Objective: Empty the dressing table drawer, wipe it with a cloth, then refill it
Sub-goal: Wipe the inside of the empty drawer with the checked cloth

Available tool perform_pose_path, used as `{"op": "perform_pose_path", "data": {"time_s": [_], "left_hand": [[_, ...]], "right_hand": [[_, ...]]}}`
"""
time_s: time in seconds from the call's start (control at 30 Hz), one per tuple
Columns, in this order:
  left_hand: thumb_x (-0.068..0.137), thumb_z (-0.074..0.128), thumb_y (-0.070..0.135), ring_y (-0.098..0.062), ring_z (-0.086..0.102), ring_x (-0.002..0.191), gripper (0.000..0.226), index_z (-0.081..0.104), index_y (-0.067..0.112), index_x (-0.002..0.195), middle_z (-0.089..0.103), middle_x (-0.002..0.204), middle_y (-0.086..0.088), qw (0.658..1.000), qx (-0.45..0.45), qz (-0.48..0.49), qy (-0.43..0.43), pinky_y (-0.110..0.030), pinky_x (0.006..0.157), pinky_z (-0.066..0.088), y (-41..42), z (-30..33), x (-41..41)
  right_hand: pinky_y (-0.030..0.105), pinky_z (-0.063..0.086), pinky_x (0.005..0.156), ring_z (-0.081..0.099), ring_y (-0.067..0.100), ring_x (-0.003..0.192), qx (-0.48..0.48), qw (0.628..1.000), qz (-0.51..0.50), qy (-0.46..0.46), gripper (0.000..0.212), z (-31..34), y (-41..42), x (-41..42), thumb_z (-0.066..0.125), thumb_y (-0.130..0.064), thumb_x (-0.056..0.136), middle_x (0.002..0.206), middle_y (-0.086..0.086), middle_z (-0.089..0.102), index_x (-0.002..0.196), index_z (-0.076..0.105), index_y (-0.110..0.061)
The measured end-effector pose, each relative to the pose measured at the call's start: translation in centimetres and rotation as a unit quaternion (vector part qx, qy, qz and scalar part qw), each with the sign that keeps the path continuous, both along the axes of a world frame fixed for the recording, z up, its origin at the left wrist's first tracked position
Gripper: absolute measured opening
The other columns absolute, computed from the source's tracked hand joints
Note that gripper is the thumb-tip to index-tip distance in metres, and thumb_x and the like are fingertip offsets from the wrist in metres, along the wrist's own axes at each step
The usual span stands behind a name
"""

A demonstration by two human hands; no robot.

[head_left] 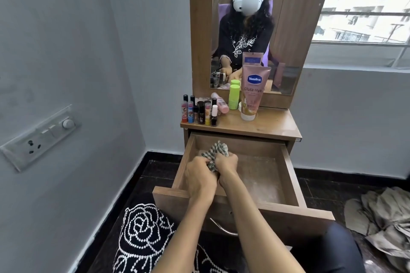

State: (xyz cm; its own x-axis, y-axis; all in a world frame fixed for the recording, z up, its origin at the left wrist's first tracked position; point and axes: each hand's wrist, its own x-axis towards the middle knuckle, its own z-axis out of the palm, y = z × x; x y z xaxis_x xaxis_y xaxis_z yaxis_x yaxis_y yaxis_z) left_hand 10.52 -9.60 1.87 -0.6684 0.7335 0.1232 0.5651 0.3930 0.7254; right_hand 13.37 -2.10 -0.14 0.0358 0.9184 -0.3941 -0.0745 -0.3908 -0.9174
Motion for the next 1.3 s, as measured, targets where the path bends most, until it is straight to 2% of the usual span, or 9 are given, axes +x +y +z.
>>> {"op": "perform_pose_path", "data": {"time_s": [0.17,0.3,0.43,0.57,0.7,0.8,1.0,1.2,1.3], "left_hand": [[0.076,0.070,0.015,-0.021,0.065,0.084,0.006,0.072,0.018,0.080,0.069,0.087,-0.001,0.999,-0.031,0.009,-0.006,-0.029,0.066,0.052,0.2,0.5,-1.9],[0.067,0.082,0.018,-0.018,0.066,0.086,0.020,0.066,0.022,0.079,0.070,0.088,0.001,0.999,-0.032,-0.023,-0.023,-0.029,0.075,0.054,0.7,0.4,-4.4],[0.077,0.075,0.019,-0.017,0.064,0.098,0.034,0.065,0.016,0.109,0.068,0.105,0.002,0.999,-0.018,-0.044,-0.002,-0.029,0.084,0.051,1.3,0.0,-6.4],[0.091,0.057,0.012,-0.022,0.060,0.112,0.033,0.058,0.014,0.123,0.063,0.122,-0.004,0.999,-0.026,-0.032,0.015,-0.031,0.090,0.048,1.8,-0.4,-7.7],[0.093,0.050,0.008,-0.026,0.059,0.113,0.035,0.056,0.014,0.127,0.062,0.123,-0.007,0.998,-0.038,-0.046,0.022,-0.034,0.090,0.048,1.7,-1.2,-7.9],[0.093,0.051,0.012,-0.026,0.059,0.111,0.033,0.057,0.015,0.126,0.063,0.120,-0.006,0.996,-0.041,-0.070,0.023,-0.036,0.090,0.049,1.8,-1.8,-7.9],[0.095,0.043,0.011,-0.028,0.060,0.105,0.031,0.058,0.016,0.122,0.064,0.114,-0.008,0.991,-0.075,-0.094,0.053,-0.037,0.085,0.049,2.1,-2.4,-7.8],[0.096,0.039,0.012,-0.028,0.061,0.100,0.030,0.057,0.014,0.120,0.064,0.110,-0.008,0.988,-0.085,-0.089,0.089,-0.037,0.081,0.050,2.1,-2.9,-7.8],[0.096,0.037,0.013,-0.027,0.061,0.100,0.031,0.058,0.016,0.119,0.063,0.110,-0.006,0.989,-0.075,-0.095,0.080,-0.037,0.081,0.050,2.2,-2.9,-8.0]], "right_hand": [[0.027,0.049,0.074,0.064,0.023,0.089,0.025,0.998,0.021,-0.052,0.025,0.1,1.0,-1.1,0.058,-0.007,0.085,0.104,0.010,0.069,0.108,0.065,-0.006],[0.029,0.049,0.083,0.063,0.024,0.099,0.045,0.992,0.025,-0.116,0.027,0.3,1.9,-1.3,0.062,-0.009,0.084,0.106,0.009,0.067,0.110,0.064,-0.011],[0.029,0.049,0.084,0.064,0.024,0.099,0.045,0.987,0.033,-0.150,0.028,-0.1,2.7,-1.5,0.070,-0.013,0.080,0.106,0.010,0.069,0.108,0.065,-0.012],[0.033,0.049,0.086,0.063,0.026,0.101,0.061,0.984,0.021,-0.166,0.030,-0.7,3.2,-1.7,0.075,-0.028,0.077,0.104,0.009,0.068,0.100,0.062,-0.013],[0.037,0.042,0.093,0.055,0.032,0.113,0.054,0.984,0.032,-0.167,0.050,-0.7,3.8,-2.2,0.056,-0.044,0.088,0.122,0.014,0.059,0.120,0.054,-0.006],[0.036,0.039,0.095,0.050,0.034,0.117,0.046,0.973,0.081,-0.211,0.046,-0.9,4.2,-2.1,0.041,-0.035,0.097,0.130,0.018,0.052,0.127,0.048,-0.001],[0.039,0.047,0.092,0.056,0.034,0.111,0.118,0.890,0.214,-0.384,0.029,-1.1,4.4,-3.1,0.051,-0.022,0.095,0.121,0.016,0.058,0.118,0.057,-0.005],[0.036,0.050,0.088,0.059,0.028,0.112,0.212,0.720,0.343,-0.565,0.026,-0.1,4.9,-4.4,0.049,-0.006,0.093,0.123,0.012,0.059,0.119,0.056,-0.006],[0.041,0.047,0.095,0.052,0.028,0.121,0.215,0.673,0.396,-0.586,0.034,-0.2,5.8,-5.0,0.050,-0.009,0.093,0.136,0.010,0.049,0.127,0.052,-0.008]]}}
